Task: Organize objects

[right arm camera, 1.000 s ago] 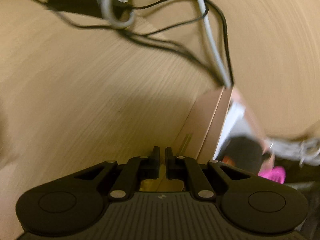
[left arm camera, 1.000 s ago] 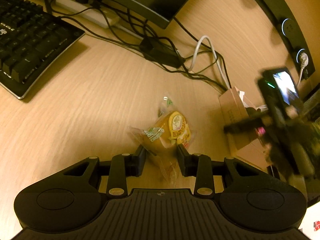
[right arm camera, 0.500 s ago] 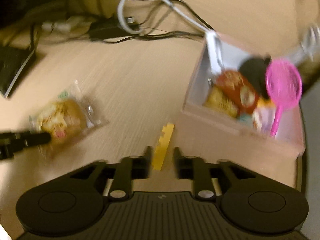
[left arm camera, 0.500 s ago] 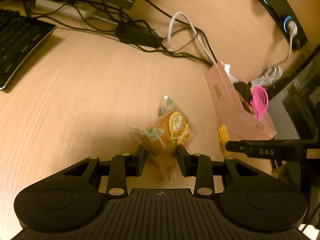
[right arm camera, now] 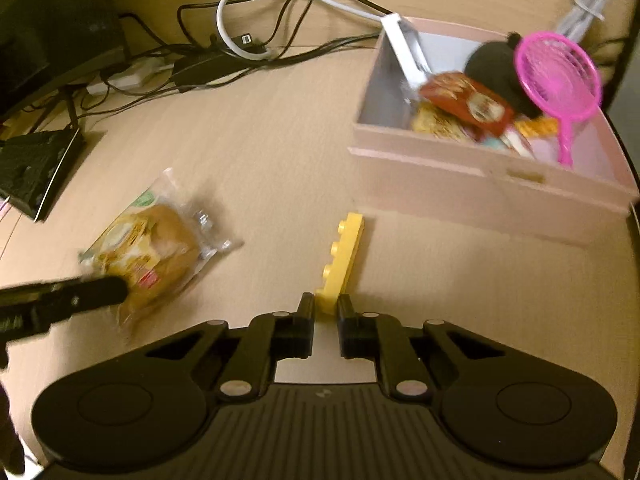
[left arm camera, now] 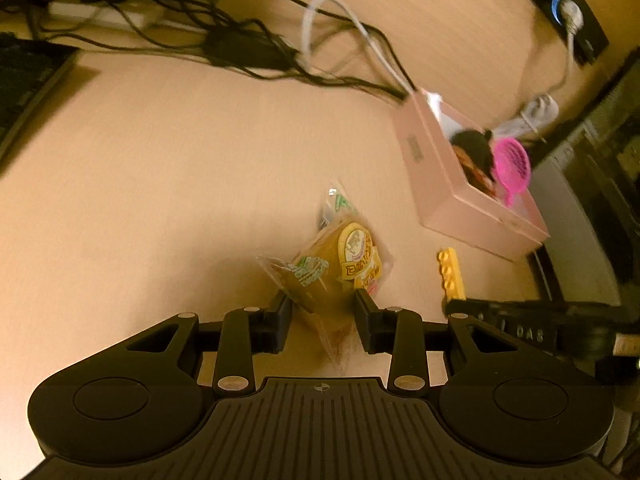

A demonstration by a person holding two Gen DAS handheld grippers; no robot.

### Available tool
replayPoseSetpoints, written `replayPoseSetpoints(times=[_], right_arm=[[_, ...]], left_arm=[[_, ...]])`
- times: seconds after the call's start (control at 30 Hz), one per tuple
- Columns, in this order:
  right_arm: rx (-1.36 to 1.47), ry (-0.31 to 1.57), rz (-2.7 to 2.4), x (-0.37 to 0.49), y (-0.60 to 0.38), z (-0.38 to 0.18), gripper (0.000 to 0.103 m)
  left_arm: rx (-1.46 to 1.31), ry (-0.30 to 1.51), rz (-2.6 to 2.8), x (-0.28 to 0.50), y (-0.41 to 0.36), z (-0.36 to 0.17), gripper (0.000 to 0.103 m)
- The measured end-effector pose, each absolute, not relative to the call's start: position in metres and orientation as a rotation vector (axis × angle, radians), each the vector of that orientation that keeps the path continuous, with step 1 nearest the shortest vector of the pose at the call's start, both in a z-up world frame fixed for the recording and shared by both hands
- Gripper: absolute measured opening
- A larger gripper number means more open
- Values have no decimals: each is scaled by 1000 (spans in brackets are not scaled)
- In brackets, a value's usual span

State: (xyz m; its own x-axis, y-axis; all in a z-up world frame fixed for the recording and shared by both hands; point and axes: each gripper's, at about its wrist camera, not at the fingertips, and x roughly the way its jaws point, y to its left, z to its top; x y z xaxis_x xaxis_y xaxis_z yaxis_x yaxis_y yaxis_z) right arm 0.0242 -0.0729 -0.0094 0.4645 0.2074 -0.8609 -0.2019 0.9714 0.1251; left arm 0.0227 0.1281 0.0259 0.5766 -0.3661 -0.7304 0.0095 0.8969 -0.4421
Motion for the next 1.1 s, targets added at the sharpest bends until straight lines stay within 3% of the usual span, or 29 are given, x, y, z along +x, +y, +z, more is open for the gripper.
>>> replayPoseSetpoints(times=[0.53, 0.57, 0.63, 0.67, 0.7, 0.77, 0.87, 1.1], right_arm=[[48, 958, 232, -41, -141, -6, 13], [36, 949, 230, -41, -140, -7, 20], [26, 936, 218, -42, -138, -8, 47], [22, 924, 210, -42, -137, -8, 66], [13, 909, 201, -44, -137, -8, 74], [-19, 882, 190, -47, -136, -8, 77], [-62, 861, 176, -50, -134, -10, 89], [-73, 868, 108, -54, -136, -24, 100]], left_arm=[[-297, 972, -322, 18, 72, 25, 40], [-281, 960, -326, 15, 72, 27, 40], [-251, 941, -346, 11, 71, 30, 40], [-242, 933, -355, 9, 71, 31, 40], [-238, 925, -366, 7, 72, 32, 40], [-238, 895, -392, 2, 75, 36, 40], [-202, 856, -415, -5, 74, 45, 40], [-2, 752, -535, -21, 52, 70, 40]])
